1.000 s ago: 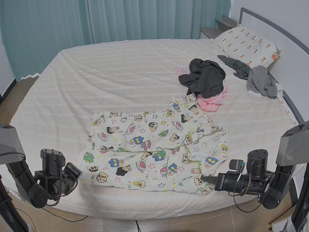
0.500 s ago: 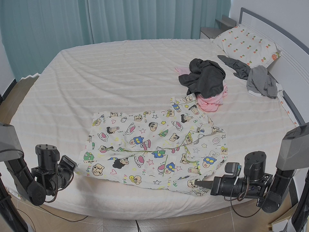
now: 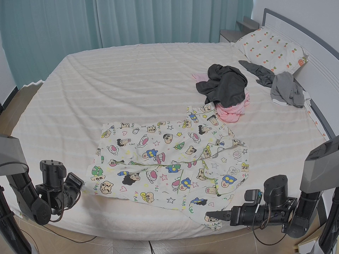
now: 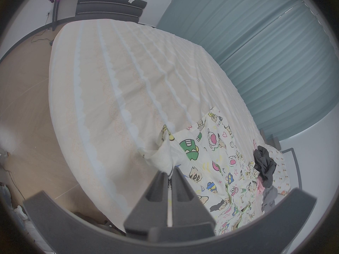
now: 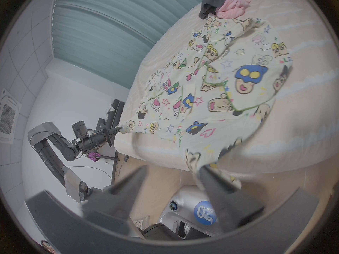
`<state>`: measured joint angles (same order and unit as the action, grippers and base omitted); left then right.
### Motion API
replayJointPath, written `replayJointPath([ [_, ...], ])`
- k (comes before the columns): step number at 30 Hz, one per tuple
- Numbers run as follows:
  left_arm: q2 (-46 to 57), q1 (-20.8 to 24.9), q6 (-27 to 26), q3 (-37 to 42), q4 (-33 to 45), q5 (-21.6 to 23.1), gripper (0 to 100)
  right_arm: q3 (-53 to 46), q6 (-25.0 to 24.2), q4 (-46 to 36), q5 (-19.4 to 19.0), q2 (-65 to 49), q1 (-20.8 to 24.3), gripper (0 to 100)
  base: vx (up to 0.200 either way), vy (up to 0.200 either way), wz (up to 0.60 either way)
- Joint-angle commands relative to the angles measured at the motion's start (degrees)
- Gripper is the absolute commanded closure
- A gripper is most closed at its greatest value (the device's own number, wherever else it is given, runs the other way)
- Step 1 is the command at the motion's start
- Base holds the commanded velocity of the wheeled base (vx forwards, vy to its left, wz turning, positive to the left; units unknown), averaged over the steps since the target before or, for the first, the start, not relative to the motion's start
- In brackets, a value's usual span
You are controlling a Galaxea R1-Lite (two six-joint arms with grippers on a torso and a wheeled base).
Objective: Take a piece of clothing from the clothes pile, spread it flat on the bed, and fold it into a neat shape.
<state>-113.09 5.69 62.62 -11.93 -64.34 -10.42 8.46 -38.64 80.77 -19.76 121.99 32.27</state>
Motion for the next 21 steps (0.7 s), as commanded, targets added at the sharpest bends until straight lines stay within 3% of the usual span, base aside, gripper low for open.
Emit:
replayJointPath([
  [1,-0.7,-0.1,0.0,0.1,0.0,0.0,100,-1.5,1.2,0.1,0.2,0.4,-3.1,0,0.000,0.000,0.00],
  [4,-1.3,-0.1,0.0,0.0,0.0,0.0,100,-1.3,4.3,-1.2,0.2,2.8,-5.6,0,0.000,0.000,0.00],
  [9,-1.3,0.0,0.0,0.1,-0.6,0.0,100,2.4,4.7,-3.3,0.2,6.4,-6.2,0,0.000,0.000,0.00],
  [12,-1.3,-0.1,0.0,0.2,-1.8,0.0,100,3.8,4.8,-7.3,0.2,6.7,-4.5,0,0.000,0.000,0.00],
  [18,-1.4,0.0,0.0,0.5,-3.6,0.0,100,13.7,5.2,-21.9,9.6,7.7,3.3,0,0.000,0.000,0.00],
  [21,-1.4,0.0,0.0,0.5,-3.6,0.0,100,15.3,5.2,-24.0,9.5,6.5,4.5,0,0.000,0.000,0.00],
])
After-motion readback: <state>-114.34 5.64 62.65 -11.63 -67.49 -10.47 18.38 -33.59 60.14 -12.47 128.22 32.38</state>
